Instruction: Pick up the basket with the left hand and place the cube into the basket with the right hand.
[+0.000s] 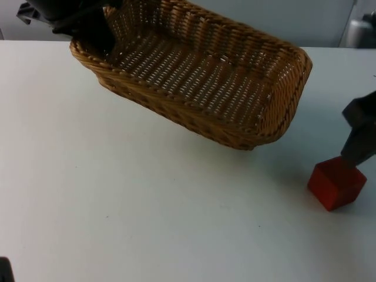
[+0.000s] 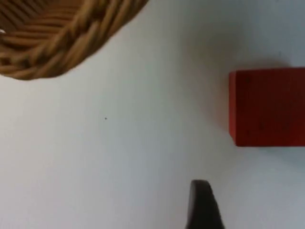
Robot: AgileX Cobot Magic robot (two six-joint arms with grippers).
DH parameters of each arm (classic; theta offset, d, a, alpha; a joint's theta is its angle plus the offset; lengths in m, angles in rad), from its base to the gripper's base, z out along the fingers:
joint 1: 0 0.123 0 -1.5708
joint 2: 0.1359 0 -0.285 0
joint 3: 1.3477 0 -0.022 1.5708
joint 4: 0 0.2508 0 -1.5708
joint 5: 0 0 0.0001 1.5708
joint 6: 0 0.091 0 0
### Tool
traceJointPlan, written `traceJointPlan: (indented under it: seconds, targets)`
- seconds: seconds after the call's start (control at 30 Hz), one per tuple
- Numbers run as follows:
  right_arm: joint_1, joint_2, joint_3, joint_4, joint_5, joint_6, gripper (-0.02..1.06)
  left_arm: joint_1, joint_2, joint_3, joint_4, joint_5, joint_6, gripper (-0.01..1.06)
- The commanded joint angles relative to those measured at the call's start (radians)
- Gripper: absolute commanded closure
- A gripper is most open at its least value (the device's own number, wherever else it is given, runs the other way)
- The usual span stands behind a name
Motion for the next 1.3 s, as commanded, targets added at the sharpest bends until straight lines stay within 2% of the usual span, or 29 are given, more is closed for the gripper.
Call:
traceJointPlan:
  seconds: [0.0,0.17,0.23,0.27,0.63,0.83,0.97,1.07,1.1,1.2,1.23,1.27]
  targets:
    - [0.007,0.036,-0.008,-0.021,-0.021,0.014,0.52,0.0,-0.018,-0.012,-0.04,-0.008,-0.001,1.05]
    - [0.007,0.104,-0.008,-0.029,-0.081,0.012,0.46,0.0,-0.018,-0.012,-0.04,-0.008,-0.001,1.05]
    - [0.007,0.129,-0.01,-0.029,-0.115,0.012,0.36,0.0,-0.018,-0.012,-0.038,-0.008,-0.001,1.05]
    - [0.007,0.137,-0.01,-0.029,-0.123,0.012,0.34,0.0,-0.018,-0.012,-0.038,-0.005,-0.001,1.05]
    - [0.007,0.197,-0.036,-0.104,-0.189,0.021,0.34,0.0,-0.018,-0.012,-0.038,-0.005,-0.001,1.05]
    - [0.007,0.239,-0.045,-0.1,-0.267,0.023,0.34,0.0,-0.018,-0.012,-0.038,-0.004,-0.001,1.05]
    - [0.007,0.276,-0.045,-0.1,-0.276,0.032,0.34,0.0,-0.018,-0.012,-0.035,-0.003,-0.001,1.05]
    - [0.007,0.297,-0.045,-0.1,-0.278,0.04,0.37,0.0,-0.018,-0.012,-0.035,-0.001,-0.001,1.05]
    - [0.007,0.301,-0.045,-0.098,-0.278,0.04,0.41,0.0,-0.018,-0.012,-0.035,0.0,-0.001,1.05]
    - [0.007,0.303,-0.045,-0.102,-0.29,0.039,0.63,0.0,-0.018,-0.012,-0.035,0.0,-0.001,1.05]
    - [0.007,0.303,-0.045,-0.102,-0.29,0.039,0.63,0.0,-0.018,-0.012,-0.035,0.0,-0.001,1.05]
    - [0.007,0.301,-0.045,-0.102,-0.292,0.039,0.68,0.0,-0.018,-0.012,-0.035,0.0,-0.001,1.05]
